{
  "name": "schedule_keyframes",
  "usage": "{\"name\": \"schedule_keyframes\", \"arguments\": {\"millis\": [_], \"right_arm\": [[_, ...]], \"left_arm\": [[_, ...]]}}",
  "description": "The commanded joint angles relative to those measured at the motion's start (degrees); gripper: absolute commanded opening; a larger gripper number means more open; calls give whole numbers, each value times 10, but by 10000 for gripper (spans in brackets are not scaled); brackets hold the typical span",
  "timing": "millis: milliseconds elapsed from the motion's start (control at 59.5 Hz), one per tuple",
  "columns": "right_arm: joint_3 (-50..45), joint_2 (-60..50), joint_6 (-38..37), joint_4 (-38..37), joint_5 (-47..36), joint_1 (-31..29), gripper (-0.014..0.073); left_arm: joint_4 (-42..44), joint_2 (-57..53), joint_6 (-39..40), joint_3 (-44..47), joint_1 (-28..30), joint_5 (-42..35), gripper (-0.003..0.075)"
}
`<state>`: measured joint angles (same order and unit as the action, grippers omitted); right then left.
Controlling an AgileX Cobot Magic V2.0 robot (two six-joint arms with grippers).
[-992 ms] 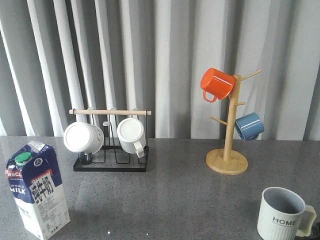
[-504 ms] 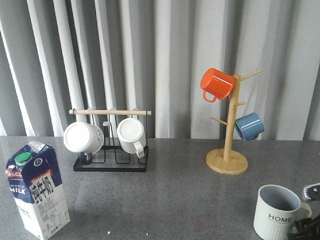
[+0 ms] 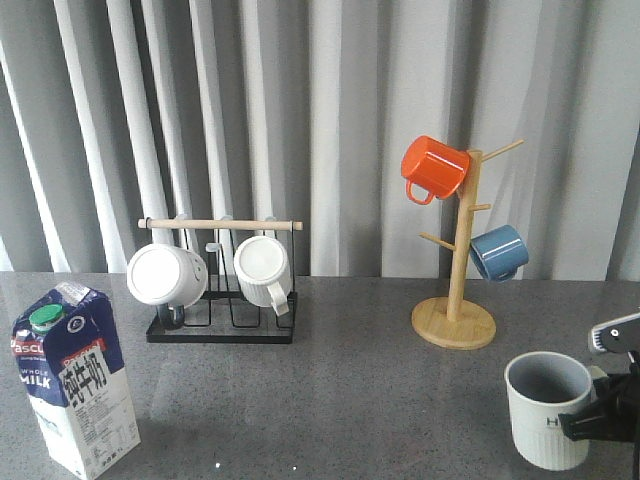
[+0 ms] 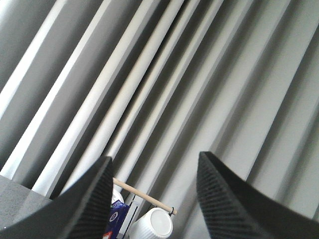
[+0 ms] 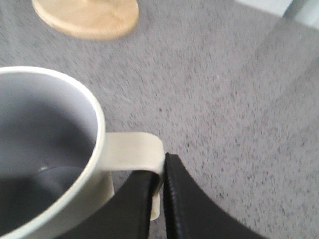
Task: Place milk next to cup
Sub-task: 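Reach the right gripper to the white HOME mug and grasp its handle, then slide the mug toward the table center, release, withdraw the right gripper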
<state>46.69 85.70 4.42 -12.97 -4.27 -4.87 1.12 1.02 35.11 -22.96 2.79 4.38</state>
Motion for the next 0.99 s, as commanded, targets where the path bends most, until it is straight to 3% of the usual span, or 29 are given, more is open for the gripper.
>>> {"name": "schedule_keyframes", "arguments": {"millis": [0,219,454,975], "right_arm": [[36,-58,-24,6,-34,37,-11],[96,-59,-80,11,26,150,-11],[100,4,-109,12,15,231,-7],[100,50,-130,31,27,235,-6]], "left_arm": [[-3,12,2,-16,0,-33,381],[-3,12,2,-16,0,-32,381],[-4,12,2,-16,0,-31,381],[-3,12,2,-16,0,-14,381]]}}
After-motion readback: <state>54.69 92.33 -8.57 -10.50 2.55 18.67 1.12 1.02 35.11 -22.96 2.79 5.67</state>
